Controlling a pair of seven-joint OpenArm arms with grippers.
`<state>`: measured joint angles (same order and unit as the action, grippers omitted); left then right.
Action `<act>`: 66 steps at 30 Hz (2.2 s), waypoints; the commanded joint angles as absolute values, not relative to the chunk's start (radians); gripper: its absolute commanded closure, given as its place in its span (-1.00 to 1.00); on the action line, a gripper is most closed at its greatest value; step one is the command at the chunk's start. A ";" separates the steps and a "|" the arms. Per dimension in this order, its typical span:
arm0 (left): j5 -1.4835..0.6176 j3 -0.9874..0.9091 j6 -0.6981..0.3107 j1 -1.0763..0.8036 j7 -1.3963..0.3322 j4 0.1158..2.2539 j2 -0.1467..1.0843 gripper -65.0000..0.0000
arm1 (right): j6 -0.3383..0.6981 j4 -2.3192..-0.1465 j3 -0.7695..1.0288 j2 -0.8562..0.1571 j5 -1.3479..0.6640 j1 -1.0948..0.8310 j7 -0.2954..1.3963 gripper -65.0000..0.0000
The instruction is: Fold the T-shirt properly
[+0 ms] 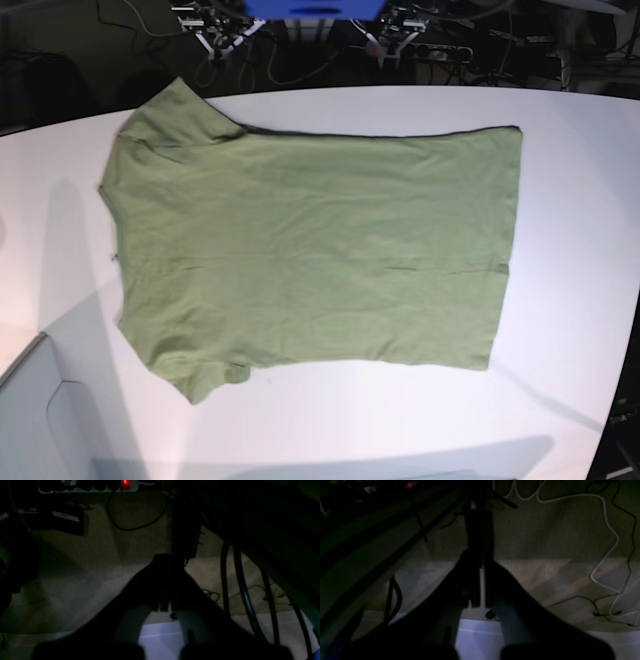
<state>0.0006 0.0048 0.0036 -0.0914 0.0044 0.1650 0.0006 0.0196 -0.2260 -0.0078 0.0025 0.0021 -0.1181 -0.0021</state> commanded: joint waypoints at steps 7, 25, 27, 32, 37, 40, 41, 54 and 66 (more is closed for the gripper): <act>0.002 0.008 0.001 -0.097 0.008 0.168 0.001 0.99 | 0.007 -0.228 -0.010 -0.013 0.001 -0.142 0.007 1.00; 0.008 0.012 0.001 -0.099 0.008 0.168 0.002 0.99 | 0.005 -0.229 -0.012 -0.028 0.001 -0.143 0.085 1.00; 0.008 0.012 0.001 -0.099 0.008 0.168 0.002 0.99 | 0.005 -0.229 -0.012 -0.028 0.002 -0.143 0.085 1.00; 0.008 0.012 0.001 -0.101 0.008 0.168 0.004 1.00 | 0.004 -0.229 -0.012 -0.028 0.002 -0.143 0.085 1.00; 0.008 0.012 0.001 -0.114 0.008 0.182 0.007 1.00 | 0.004 -0.229 -0.012 -0.028 0.002 -0.143 0.085 1.00; 0.008 0.012 0.001 -0.142 0.007 0.222 0.010 1.00 | 0.004 -0.229 -0.012 -0.028 0.002 -0.143 0.085 1.00; 0.008 0.012 0.001 -0.151 0.004 0.240 0.010 1.00 | 0.004 -0.229 -0.012 -0.028 0.002 -0.147 0.085 1.00; 0.010 0.012 0.001 -0.197 0.001 0.274 0.012 1.00 | 0.004 -0.231 -0.012 -0.028 0.002 -0.176 0.082 1.00; 0.008 0.012 0.001 -0.271 0.001 0.335 0.013 1.00 | 0.004 -0.398 -0.012 -0.047 0.002 -0.282 0.085 1.00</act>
<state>0.0086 0.0101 0.0032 -0.2573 -0.0021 0.3317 0.0113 0.0170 -0.3939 -0.0097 -0.0395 0.0032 -0.2710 0.0875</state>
